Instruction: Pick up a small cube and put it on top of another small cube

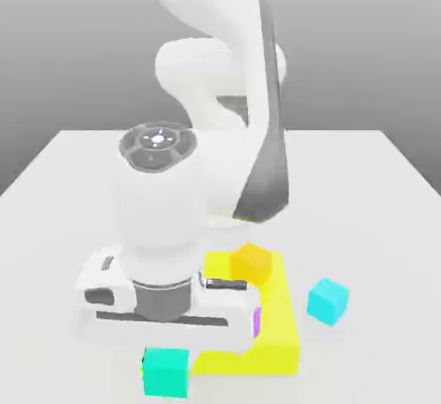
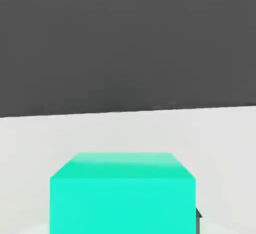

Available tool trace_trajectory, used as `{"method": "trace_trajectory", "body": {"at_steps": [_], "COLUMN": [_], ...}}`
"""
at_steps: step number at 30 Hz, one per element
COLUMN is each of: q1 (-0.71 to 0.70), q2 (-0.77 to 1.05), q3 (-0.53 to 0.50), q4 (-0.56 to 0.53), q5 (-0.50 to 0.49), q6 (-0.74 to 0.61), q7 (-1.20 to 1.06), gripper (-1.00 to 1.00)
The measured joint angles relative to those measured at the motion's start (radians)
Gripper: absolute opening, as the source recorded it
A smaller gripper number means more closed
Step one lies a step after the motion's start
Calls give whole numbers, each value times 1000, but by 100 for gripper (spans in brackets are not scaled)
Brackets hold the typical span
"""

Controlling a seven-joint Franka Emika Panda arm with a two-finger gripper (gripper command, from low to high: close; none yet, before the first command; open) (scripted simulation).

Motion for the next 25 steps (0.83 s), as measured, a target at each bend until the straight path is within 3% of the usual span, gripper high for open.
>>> {"method": "trace_trajectory", "body": {"at_steps": [4, 10, 15, 22, 23, 25], "q1": [87, 279, 341, 336, 337, 338], "q2": [-99, -303, -428, -247, -221, -221], "q3": [86, 225, 200, 183, 180, 180], "q4": [-88, -302, -483, -521, -520, -520], "q5": [-51, -36, 80, 81, 73, 73], "q6": [-22, 1, 107, 344, 369, 369], "q7": [-80, -327, -549, -576, -570, -570], "gripper": [-100, -100, -100, -100, 100, 100]}}
